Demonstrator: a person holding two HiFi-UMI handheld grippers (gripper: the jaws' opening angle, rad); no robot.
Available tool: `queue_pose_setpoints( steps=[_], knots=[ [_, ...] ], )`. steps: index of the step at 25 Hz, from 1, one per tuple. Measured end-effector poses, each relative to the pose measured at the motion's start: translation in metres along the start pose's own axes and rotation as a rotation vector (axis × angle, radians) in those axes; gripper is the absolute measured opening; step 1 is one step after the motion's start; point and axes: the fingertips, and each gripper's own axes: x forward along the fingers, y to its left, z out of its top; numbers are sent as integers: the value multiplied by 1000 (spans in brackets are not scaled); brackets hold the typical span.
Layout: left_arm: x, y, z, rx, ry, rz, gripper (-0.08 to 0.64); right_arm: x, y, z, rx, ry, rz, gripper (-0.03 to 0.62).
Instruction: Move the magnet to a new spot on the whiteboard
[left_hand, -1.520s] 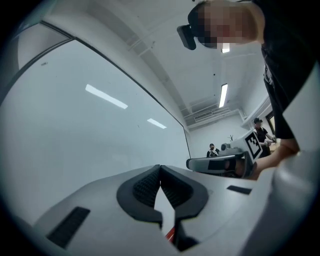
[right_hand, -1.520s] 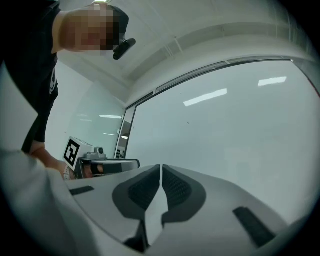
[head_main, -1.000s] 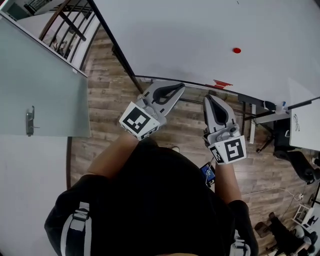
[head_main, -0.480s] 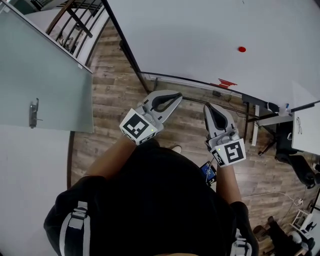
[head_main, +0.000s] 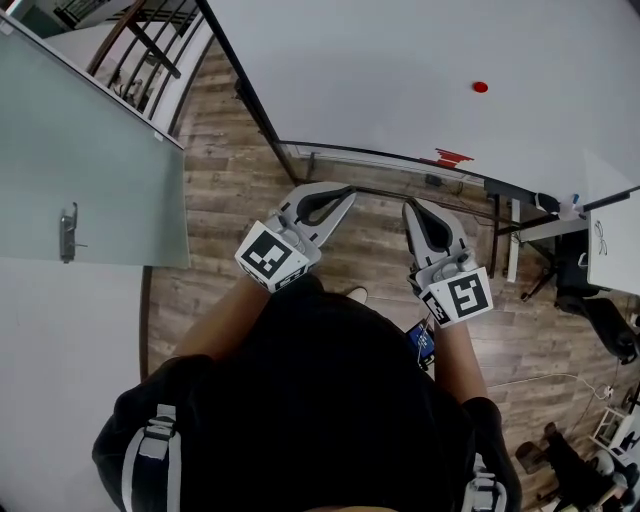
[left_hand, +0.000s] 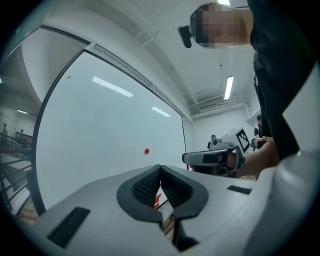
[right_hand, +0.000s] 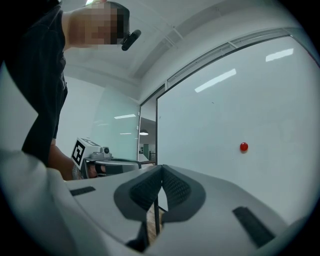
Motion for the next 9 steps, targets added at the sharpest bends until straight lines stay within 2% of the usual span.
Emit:
queue_pose_setpoints(
  steps=[9],
  knots=[
    [-10, 2, -5, -2, 2, 9, 5, -8, 3, -6, 12, 7, -23, -8]
  ],
)
